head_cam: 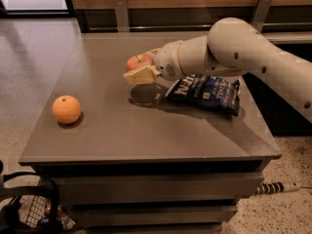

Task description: Move apple near orange

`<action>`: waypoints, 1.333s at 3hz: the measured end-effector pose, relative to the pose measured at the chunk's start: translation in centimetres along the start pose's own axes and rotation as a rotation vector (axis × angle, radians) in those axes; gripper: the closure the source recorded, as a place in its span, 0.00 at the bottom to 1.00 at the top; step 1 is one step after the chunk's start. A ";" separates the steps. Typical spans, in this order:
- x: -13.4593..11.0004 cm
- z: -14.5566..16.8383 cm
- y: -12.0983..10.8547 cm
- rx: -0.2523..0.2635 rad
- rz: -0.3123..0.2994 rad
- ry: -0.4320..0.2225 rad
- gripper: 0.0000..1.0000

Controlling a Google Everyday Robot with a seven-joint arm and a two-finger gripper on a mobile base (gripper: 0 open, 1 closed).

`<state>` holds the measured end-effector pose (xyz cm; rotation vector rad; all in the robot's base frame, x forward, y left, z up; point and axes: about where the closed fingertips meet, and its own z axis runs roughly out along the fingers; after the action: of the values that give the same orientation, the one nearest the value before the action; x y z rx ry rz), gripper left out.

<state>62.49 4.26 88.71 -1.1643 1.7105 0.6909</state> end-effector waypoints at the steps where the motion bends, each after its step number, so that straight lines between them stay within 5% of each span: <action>1: 1.3 0.9 3.6 -0.074 -0.029 -0.015 1.00; 3: 2.5 3.3 10.9 -0.280 -0.144 -0.061 1.00; 4: 3.0 4.8 12.6 -0.397 -0.174 -0.100 0.99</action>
Offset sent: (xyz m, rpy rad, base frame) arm -0.1100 0.0565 -0.0364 0.0354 -0.0462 0.2951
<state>52.37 11.98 83.45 -1.5028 1.4043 0.9908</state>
